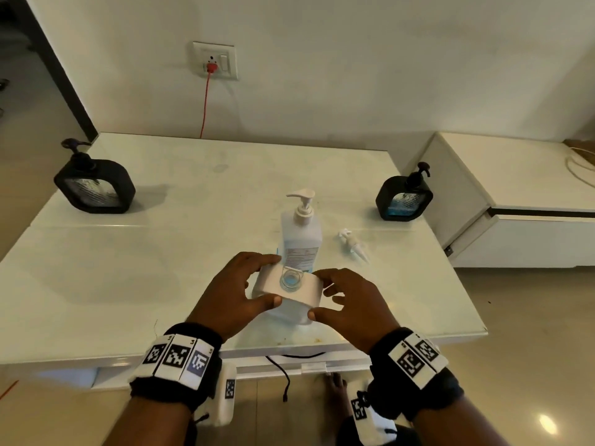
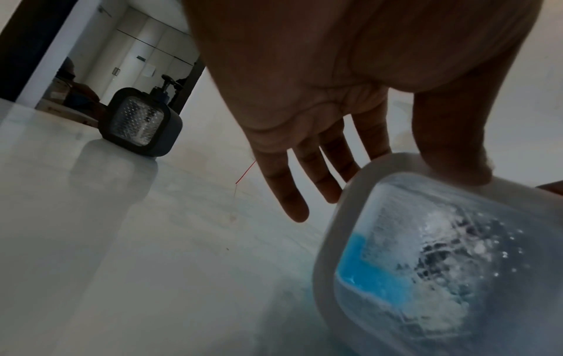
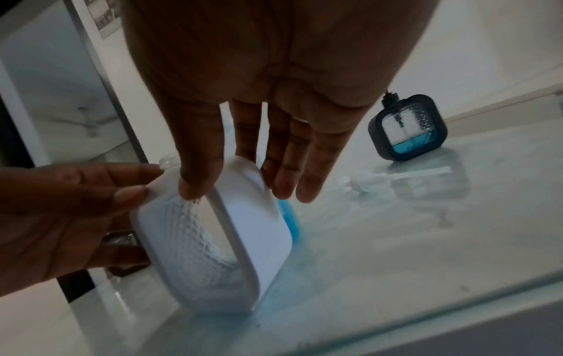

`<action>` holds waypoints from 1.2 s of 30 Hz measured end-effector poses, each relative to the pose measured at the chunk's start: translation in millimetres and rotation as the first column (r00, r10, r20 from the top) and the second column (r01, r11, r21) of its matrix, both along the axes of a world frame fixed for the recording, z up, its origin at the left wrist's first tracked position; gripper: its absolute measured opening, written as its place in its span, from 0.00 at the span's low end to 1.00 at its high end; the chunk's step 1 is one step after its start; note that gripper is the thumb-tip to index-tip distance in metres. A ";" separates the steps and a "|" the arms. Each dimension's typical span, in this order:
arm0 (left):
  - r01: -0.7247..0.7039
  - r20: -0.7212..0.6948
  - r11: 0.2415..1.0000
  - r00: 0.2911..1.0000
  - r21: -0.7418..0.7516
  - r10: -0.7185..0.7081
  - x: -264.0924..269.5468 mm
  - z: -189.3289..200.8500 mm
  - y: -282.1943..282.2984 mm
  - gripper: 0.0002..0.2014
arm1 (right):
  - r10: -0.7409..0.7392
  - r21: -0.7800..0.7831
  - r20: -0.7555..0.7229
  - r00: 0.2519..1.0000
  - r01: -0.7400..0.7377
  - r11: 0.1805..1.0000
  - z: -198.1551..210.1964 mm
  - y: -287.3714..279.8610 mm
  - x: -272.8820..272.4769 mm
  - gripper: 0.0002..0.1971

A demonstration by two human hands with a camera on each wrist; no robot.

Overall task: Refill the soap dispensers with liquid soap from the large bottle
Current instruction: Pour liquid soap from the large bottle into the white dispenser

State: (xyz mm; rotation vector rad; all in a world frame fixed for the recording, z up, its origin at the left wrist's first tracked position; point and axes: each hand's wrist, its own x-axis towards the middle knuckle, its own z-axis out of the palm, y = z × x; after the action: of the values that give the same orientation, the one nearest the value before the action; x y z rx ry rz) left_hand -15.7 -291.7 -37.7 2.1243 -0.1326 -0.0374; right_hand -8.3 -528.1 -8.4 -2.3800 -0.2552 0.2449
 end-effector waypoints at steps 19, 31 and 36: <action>-0.360 -0.198 0.926 0.922 -0.113 0.334 -16.3 5.6 21.5 0.32 | -0.036 -0.028 0.096 0.995 0.039 0.999 7.7 38.0 11.4 0.17; -0.490 -0.268 0.852 0.859 -0.182 0.436 -15.1 3.6 16.0 0.21 | 0.076 -0.114 0.094 0.993 -0.065 0.991 -8.9 76.0 0.5 0.28; -0.675 -0.534 0.503 0.737 -0.540 0.415 -11.7 17.7 16.2 0.23 | 0.006 0.135 0.184 0.983 -0.032 0.990 9.6 86.2 -6.0 0.25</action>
State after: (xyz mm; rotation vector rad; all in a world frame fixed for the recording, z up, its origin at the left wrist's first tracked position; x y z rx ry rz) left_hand -27.4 -275.5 -19.9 1.2444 0.6754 0.0317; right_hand -14.3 -441.9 1.1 -2.2653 -0.3697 0.0149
